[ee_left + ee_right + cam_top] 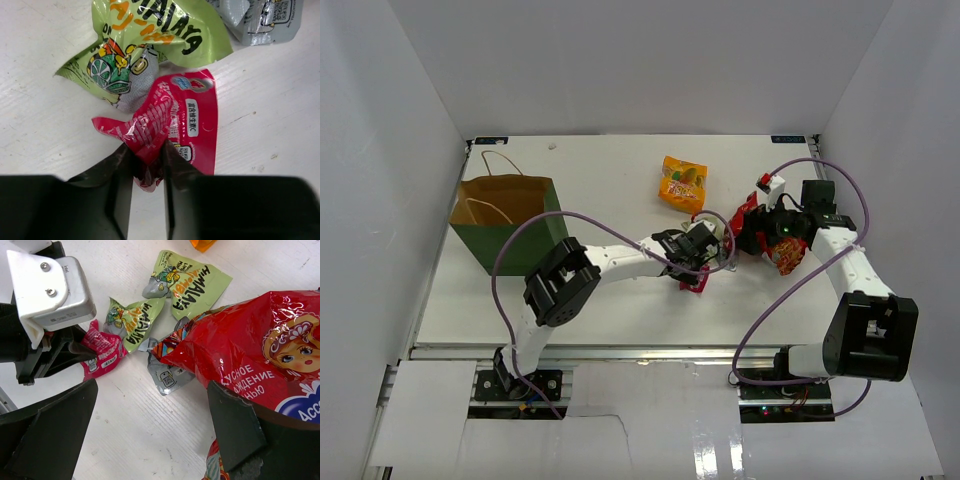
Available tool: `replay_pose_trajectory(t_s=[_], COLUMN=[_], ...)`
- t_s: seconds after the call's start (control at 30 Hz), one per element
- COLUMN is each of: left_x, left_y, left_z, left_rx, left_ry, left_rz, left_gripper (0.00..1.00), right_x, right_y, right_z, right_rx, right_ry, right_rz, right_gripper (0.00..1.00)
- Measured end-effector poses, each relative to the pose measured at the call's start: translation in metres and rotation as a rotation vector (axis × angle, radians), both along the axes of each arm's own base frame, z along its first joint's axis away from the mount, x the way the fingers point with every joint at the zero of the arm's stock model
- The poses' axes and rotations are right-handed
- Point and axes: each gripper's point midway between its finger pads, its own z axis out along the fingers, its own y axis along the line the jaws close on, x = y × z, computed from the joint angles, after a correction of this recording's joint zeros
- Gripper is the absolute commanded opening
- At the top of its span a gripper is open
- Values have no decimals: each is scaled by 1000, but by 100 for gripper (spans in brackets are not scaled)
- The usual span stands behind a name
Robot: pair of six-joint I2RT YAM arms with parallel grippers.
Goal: Place the snacks into the paper bag
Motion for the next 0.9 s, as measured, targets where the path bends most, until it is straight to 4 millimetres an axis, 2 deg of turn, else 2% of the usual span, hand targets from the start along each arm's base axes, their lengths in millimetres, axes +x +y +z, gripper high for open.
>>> replay_pose_trajectory(t_s=[0.17,0.3,0.4,0.47,0.57,0.63,0.67,0.7,0.77,0.83,0.9], left_x=[-4,-22,-33,-33,-22,-8,2,17,43,64,76], left_y=[9,37,57,64,72,89,101,120,160,202,239], left_z=[1,4,22,51,117,170,193,223,271,311,345], left_rx=[-15,13,16,-24,-147,-243,-282,-332,-394,-424,-417], left_ry=[-24,-8,-12,-54,-154,-220,-253,-299,-384,-478,-559], left_rz=[3,2,11,30,90,161,208,276,401,514,602], left_gripper=[24,21,21,20,20,18,18,18,18,18,19], right_x=[0,-2,-7,-12,-18,-20,-21,-21,-22,-22,-22], right_y=[0,4,9,14,18,19,20,20,22,24,25], right_z=[1,2,4,6,7,7,7,7,6,4,2], right_rx=[10,26,48,66,81,84,86,88,92,96,100], right_ry=[1,-2,-6,-10,-13,-14,-15,-17,-18,-12,-5], right_rz=[3,20,62,101,140,155,161,167,177,186,190], right_gripper=[96,95,93,93,93,93,93,93,93,93,93])
